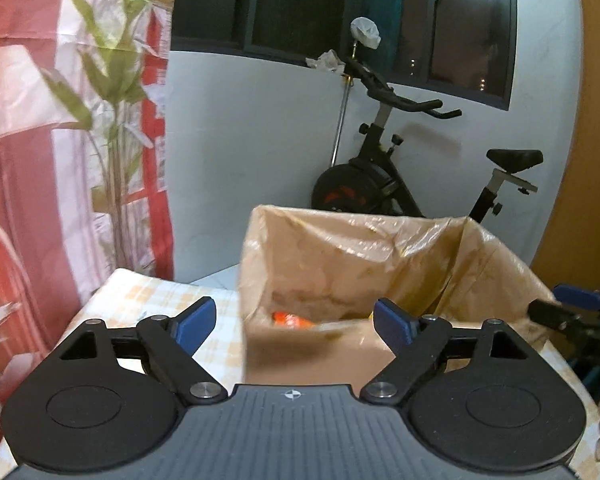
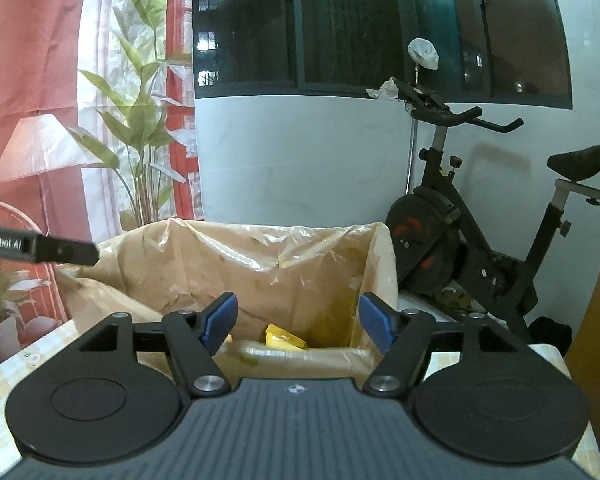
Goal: Organize snacks
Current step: 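Withdraw both tools from the box toward the snacks on the table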
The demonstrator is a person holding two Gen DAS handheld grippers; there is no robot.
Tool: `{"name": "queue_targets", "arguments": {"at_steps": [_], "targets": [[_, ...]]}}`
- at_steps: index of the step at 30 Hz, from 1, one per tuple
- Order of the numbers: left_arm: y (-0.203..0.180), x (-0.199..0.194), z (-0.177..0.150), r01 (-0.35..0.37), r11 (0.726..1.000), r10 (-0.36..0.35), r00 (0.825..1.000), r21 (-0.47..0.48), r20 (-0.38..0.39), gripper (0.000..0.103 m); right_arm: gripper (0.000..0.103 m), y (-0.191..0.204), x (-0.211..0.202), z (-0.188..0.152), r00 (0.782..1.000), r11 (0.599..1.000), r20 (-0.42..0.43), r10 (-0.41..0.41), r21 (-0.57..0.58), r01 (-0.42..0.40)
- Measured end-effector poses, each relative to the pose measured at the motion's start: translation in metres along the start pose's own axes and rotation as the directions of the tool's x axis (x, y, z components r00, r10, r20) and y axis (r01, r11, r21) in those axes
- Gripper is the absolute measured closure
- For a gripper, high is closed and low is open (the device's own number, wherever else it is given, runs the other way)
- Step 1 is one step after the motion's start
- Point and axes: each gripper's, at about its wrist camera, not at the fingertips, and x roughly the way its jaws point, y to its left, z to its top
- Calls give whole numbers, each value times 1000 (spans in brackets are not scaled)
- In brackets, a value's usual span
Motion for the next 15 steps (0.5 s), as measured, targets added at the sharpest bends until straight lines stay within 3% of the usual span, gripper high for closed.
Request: {"name": "queue_targets", "arguments": {"at_steps": [15], "targets": [[18,-46,-44,-54,998,54,999,21,6,16,31,-10,-48,-36,1000,997,10,-24,70,24]]}}
